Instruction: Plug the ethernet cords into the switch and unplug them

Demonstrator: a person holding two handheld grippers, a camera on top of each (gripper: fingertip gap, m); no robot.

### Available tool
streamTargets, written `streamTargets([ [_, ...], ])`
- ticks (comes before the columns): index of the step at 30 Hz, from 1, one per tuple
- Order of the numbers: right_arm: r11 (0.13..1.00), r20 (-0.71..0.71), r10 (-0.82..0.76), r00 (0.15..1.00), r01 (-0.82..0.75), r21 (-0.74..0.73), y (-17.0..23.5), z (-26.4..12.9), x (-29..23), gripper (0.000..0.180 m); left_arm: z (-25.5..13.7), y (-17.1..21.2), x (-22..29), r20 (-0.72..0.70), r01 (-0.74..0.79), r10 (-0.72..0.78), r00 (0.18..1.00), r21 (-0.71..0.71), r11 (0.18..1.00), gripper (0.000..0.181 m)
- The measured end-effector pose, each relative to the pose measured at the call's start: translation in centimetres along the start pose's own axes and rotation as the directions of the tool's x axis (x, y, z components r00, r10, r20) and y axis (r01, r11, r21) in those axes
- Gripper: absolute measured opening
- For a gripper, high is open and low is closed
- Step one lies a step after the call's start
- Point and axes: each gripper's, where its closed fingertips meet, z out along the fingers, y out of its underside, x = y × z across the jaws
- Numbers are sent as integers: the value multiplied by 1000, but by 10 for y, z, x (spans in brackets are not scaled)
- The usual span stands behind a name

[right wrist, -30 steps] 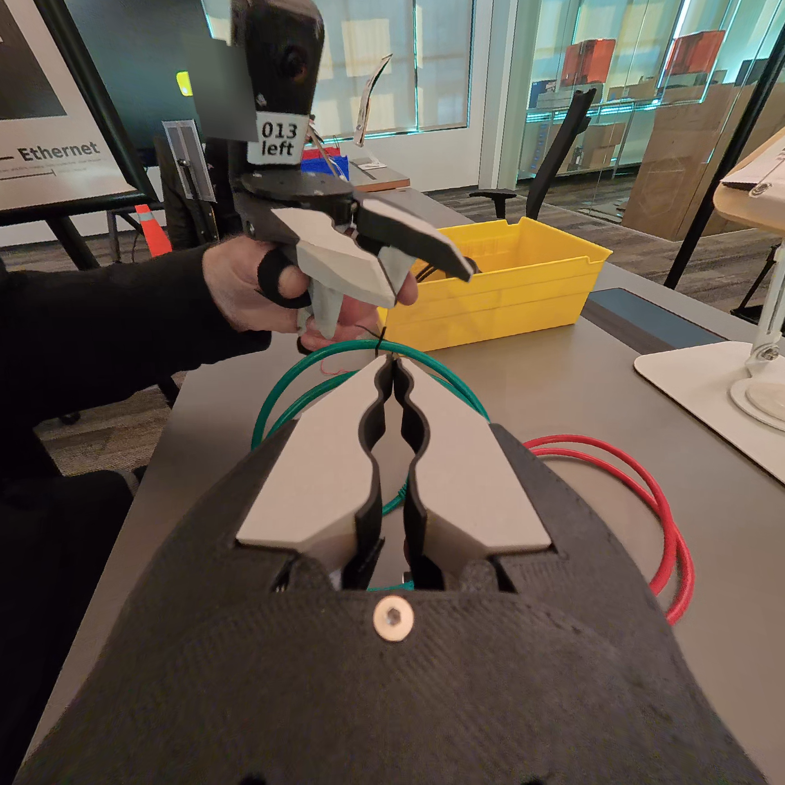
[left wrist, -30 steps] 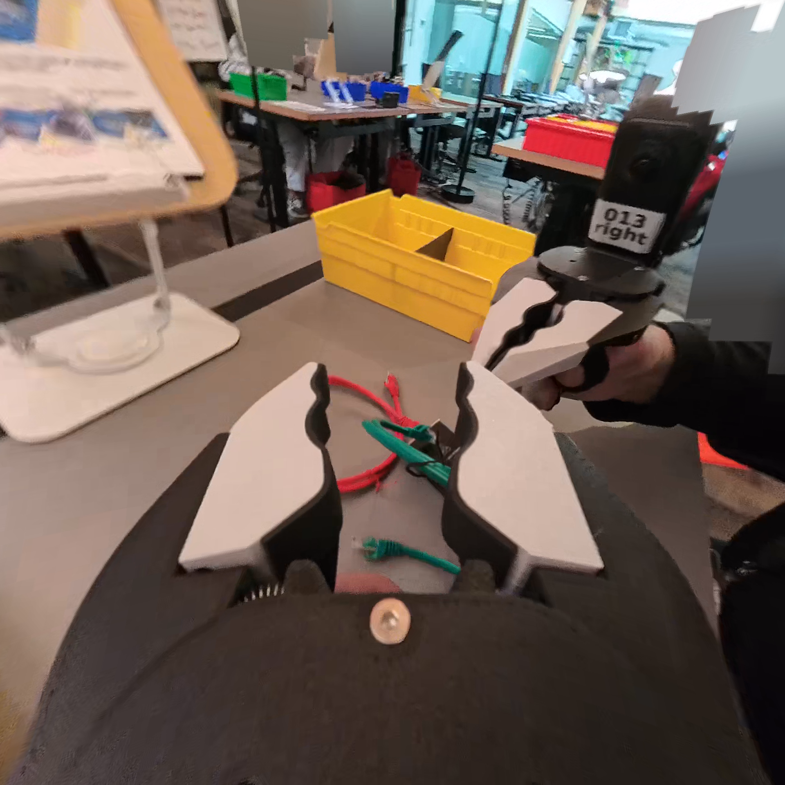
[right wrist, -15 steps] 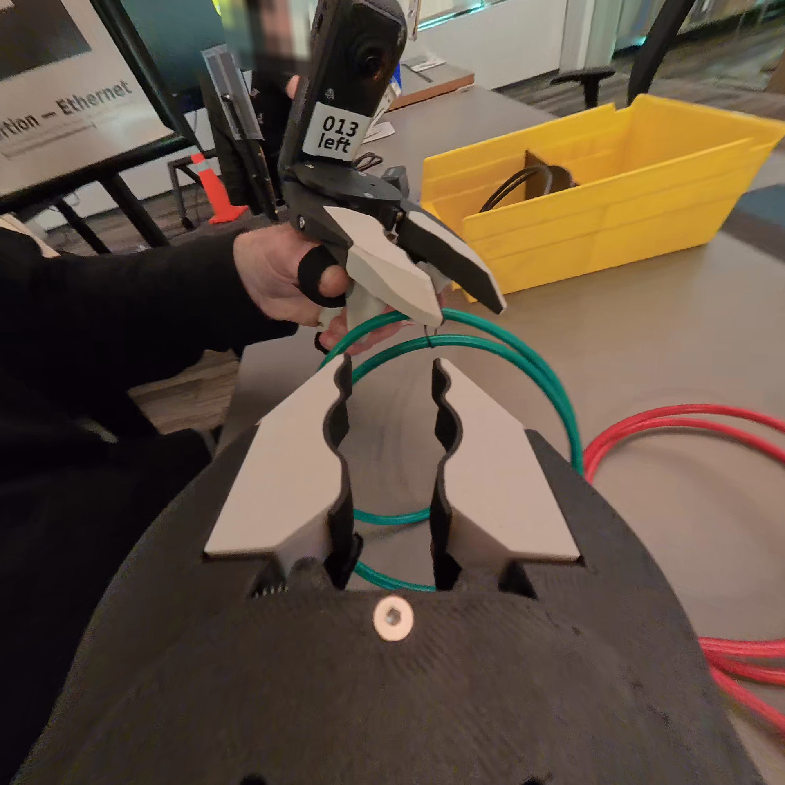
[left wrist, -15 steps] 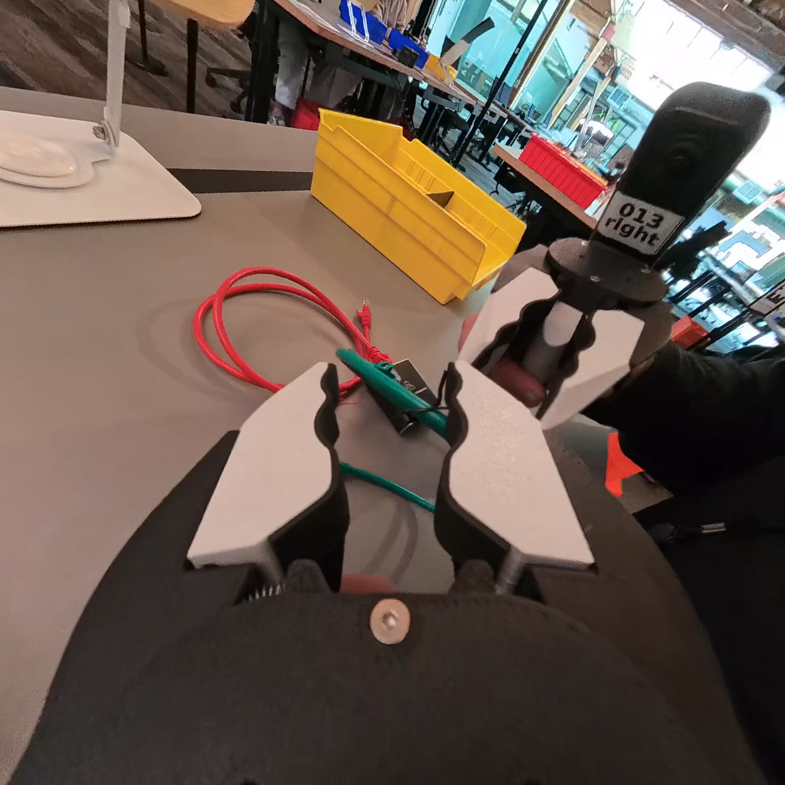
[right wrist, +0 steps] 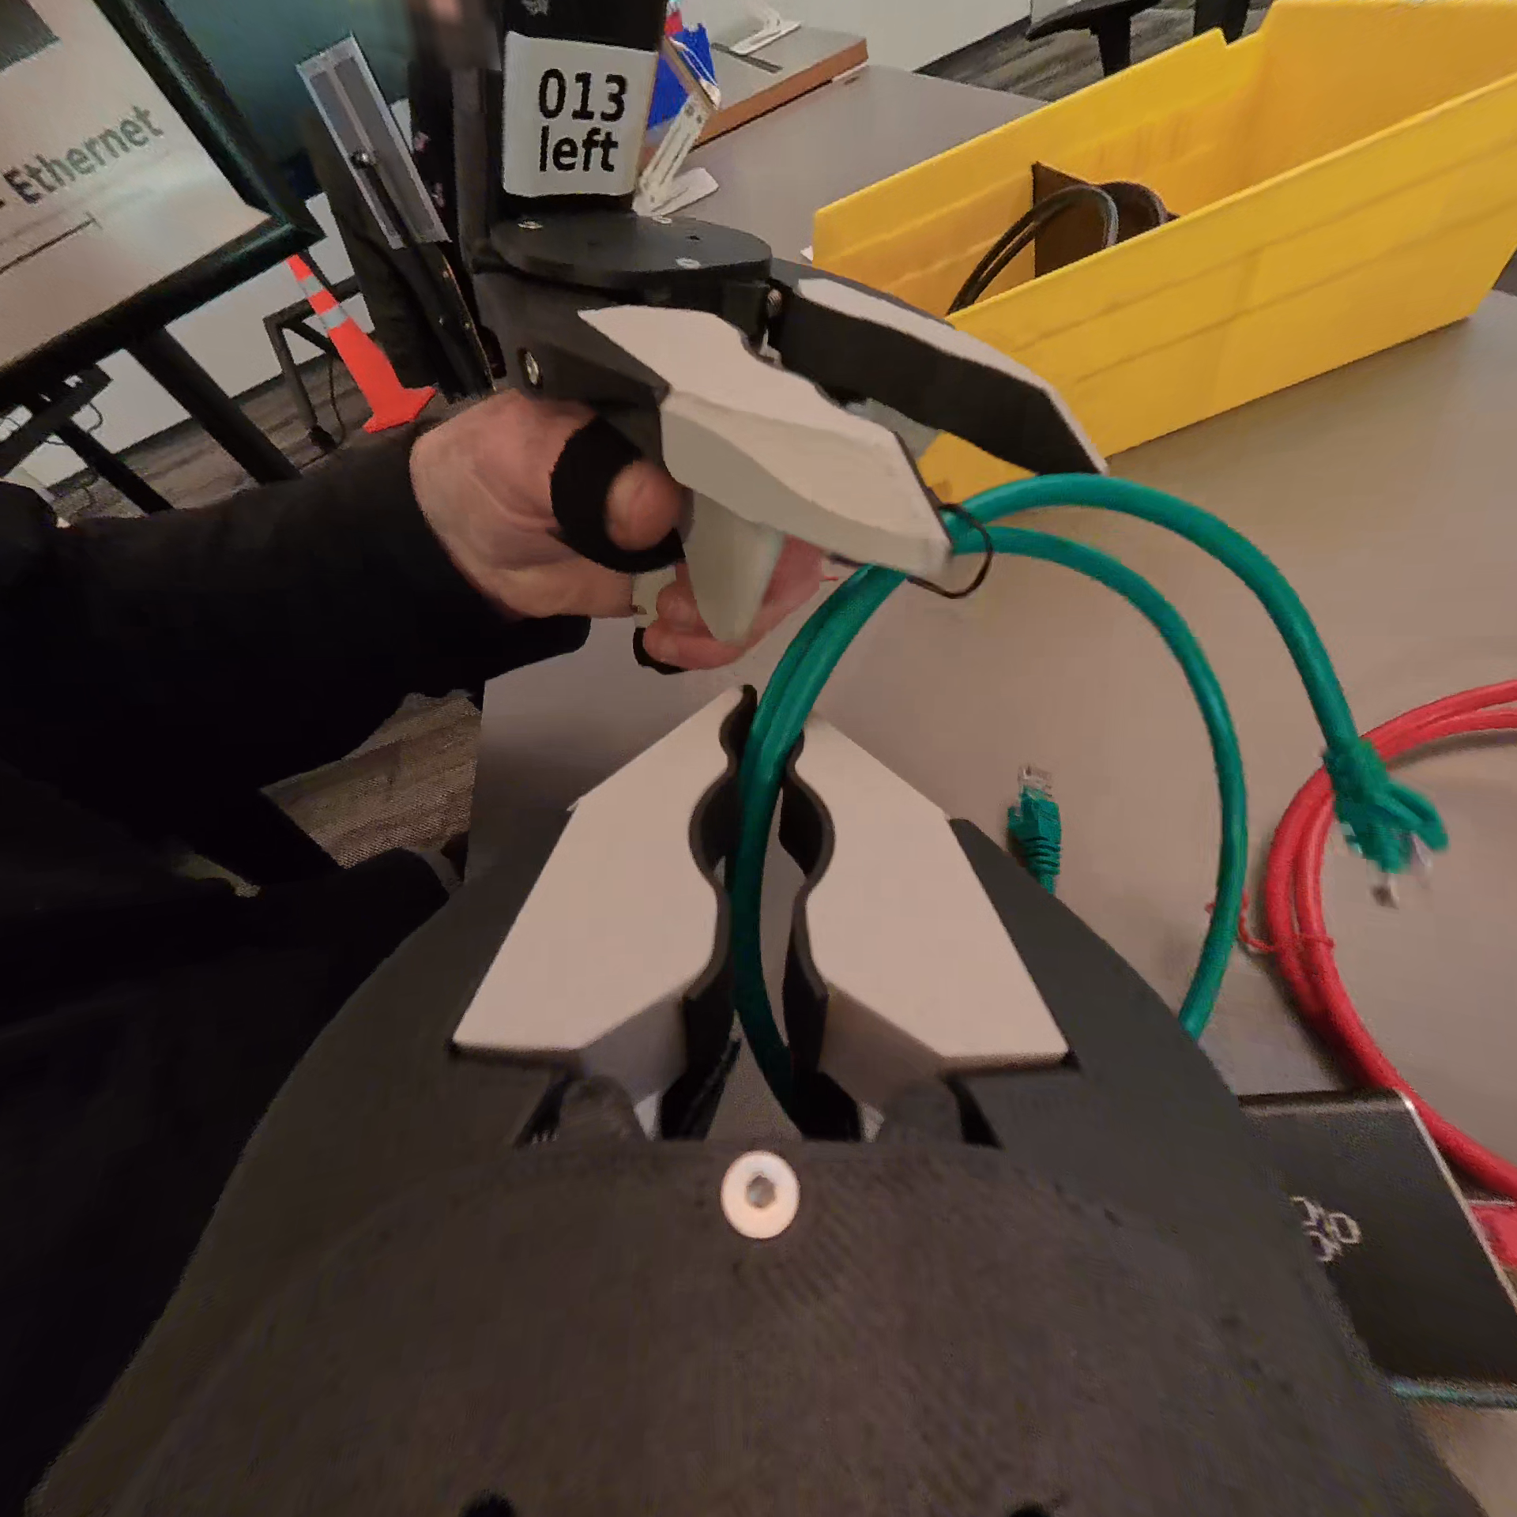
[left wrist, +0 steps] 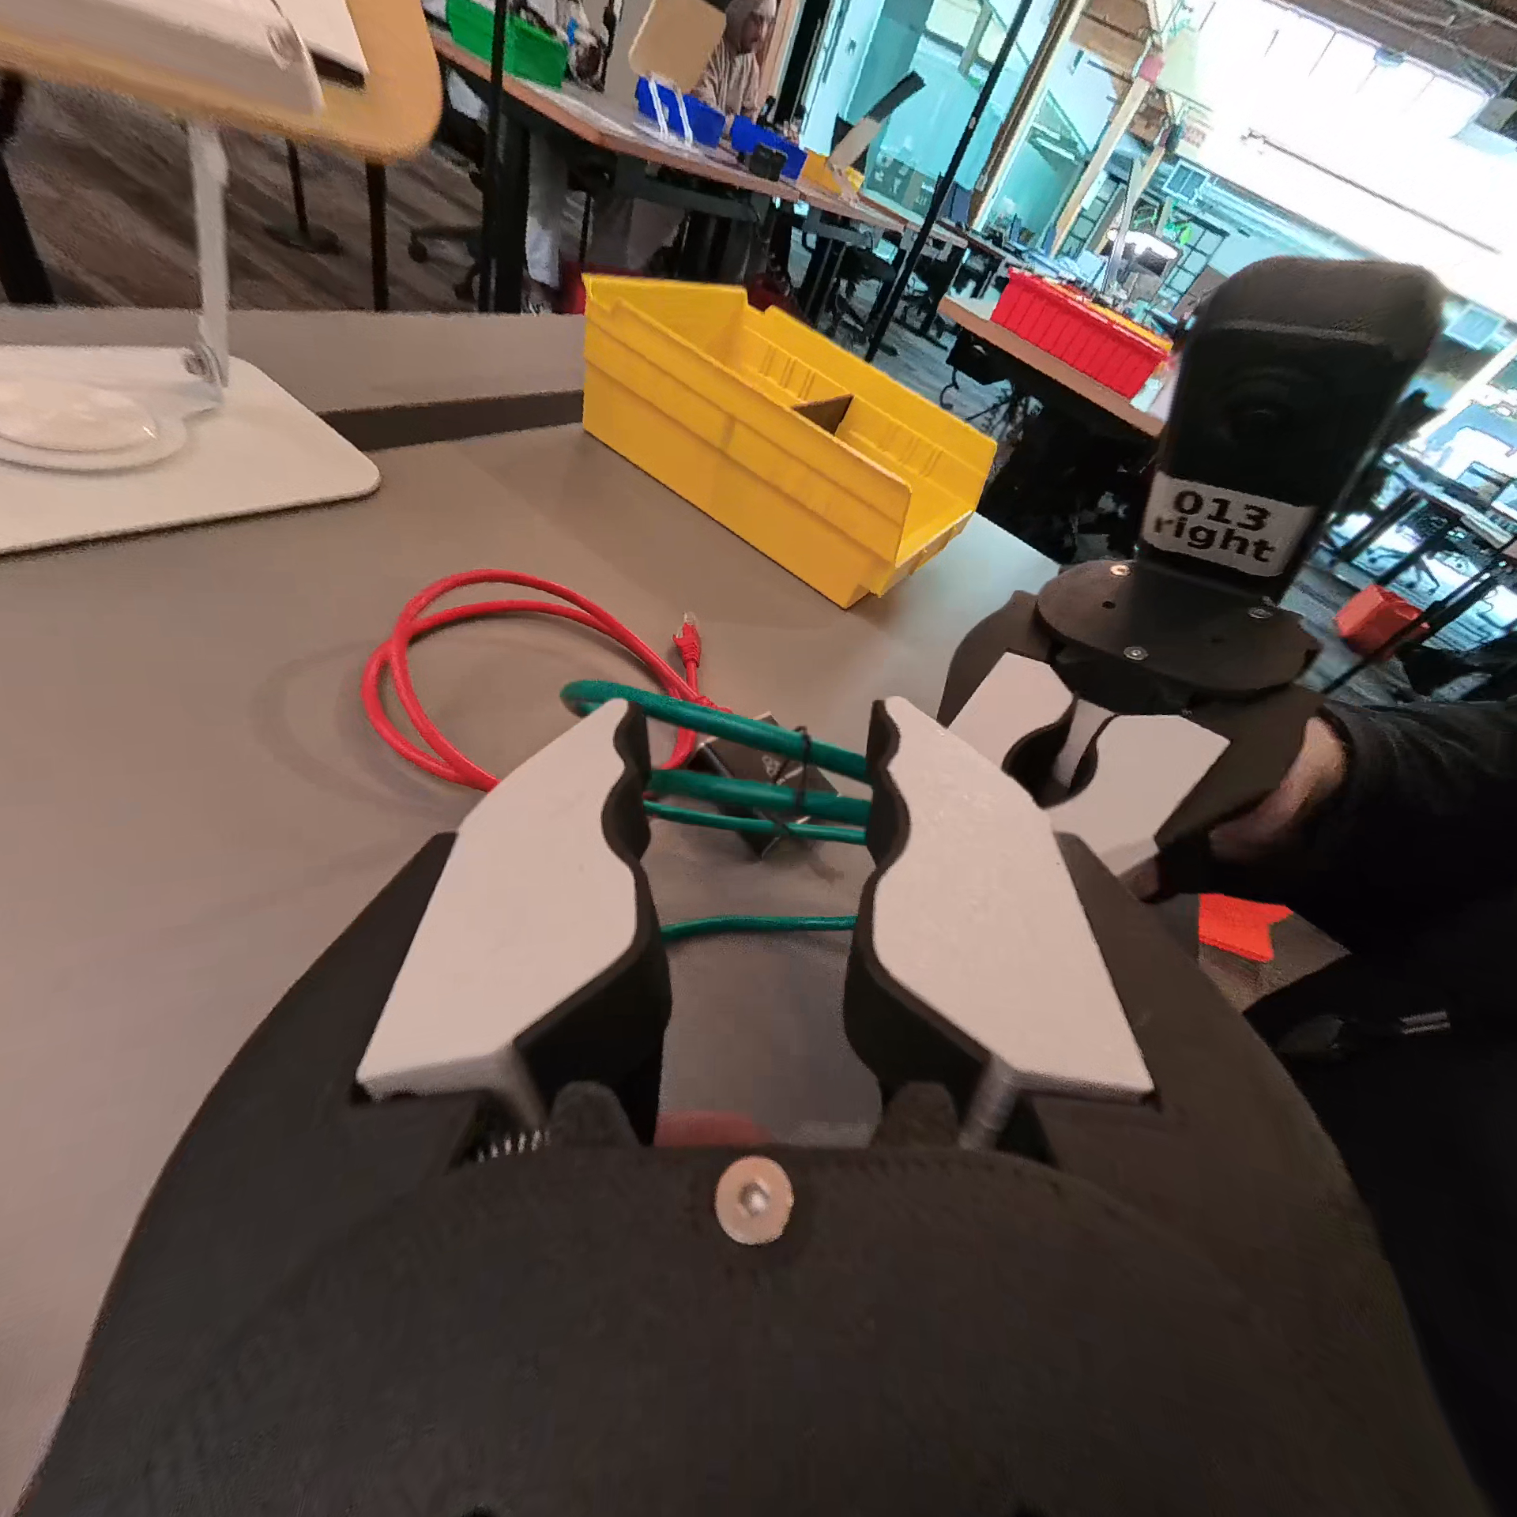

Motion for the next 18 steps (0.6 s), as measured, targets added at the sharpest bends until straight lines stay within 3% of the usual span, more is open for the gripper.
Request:
streamTargets([
  [4,999,16,-43,999,43,-3,-2,-12,3,0,-14,-12,-1,41,-130,129,991,15,991,50],
  [7,999,38,-47,998,47,9,-4,-19,5,0,-14,-8,4,90,-365,371,924,-72,928,52],
  [12,1000,82,-19,996,18,23,-6,-28,8,0,-6,4,9,135,-745,787,603,-258,615,68],
  [15,1000,103,-9,995,7,26,-6,-31,8,0,-1,-2,6,162,-838,900,404,-330,435,77],
  [18,1000,104,-3,995,0,31,-7,-32,9,0,8,-5,2,181,-866,953,242,-403,296,71],
])
